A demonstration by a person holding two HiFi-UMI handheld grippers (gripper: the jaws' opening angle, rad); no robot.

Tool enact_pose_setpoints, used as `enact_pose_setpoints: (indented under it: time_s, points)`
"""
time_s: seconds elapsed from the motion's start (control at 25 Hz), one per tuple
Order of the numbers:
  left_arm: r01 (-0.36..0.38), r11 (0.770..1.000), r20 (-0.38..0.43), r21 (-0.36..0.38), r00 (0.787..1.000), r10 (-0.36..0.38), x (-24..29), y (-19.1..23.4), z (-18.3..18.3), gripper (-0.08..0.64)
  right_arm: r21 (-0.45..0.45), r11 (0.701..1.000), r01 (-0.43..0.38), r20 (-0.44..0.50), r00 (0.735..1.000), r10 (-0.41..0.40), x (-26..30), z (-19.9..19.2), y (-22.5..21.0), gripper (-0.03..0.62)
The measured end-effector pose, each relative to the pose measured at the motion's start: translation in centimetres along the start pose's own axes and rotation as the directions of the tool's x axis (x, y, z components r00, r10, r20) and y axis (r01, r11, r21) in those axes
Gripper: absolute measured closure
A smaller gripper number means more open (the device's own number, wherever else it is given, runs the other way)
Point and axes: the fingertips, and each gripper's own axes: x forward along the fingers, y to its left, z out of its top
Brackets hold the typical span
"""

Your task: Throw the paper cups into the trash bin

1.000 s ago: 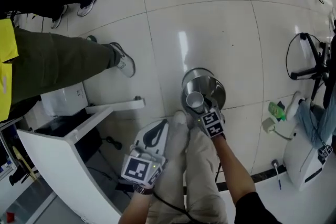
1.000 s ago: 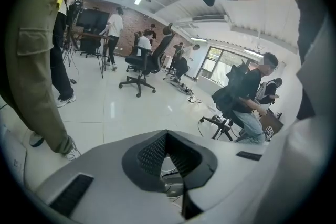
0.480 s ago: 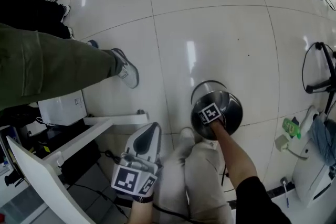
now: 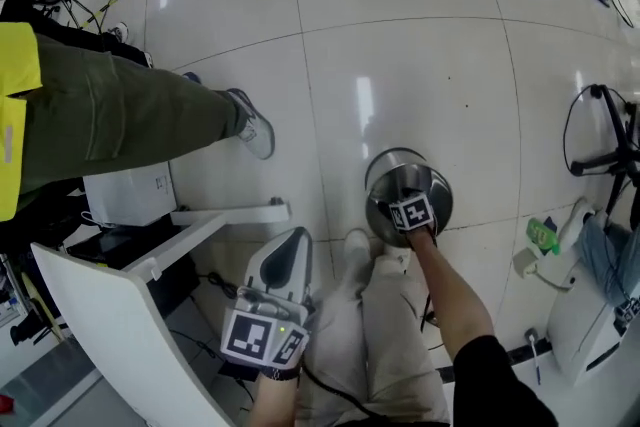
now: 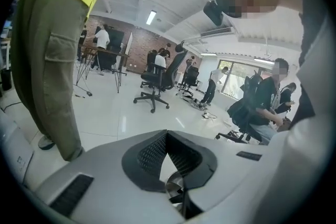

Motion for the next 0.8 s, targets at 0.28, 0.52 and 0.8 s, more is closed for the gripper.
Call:
enact_pose_setpoints:
  time_s: [0.28,0.52,0.8]
  points:
    - [-0.014,0.999,0.031,0.044,0.999,0.013,-5.9,-3.3,8.4,0.560,-0.165,0.982,0.090,0.207,0.977,-0.054,-15.9,2.8,6.6,0.348]
    - [-0.008,0.998,0.083,0.067,0.997,0.002,-12.2,-5.8,16.8,0.560,-0.217,0.963,0.162,0.443,0.895,-0.050,-31.4,6.1,13.7,0.437]
    - [0.037,0.991,0.149,0.131,0.987,-0.057,-18.9,-11.3,24.1,0.560,-0.287,0.941,0.180,0.715,0.694,0.085,-52.9,12.5,24.8,0.557]
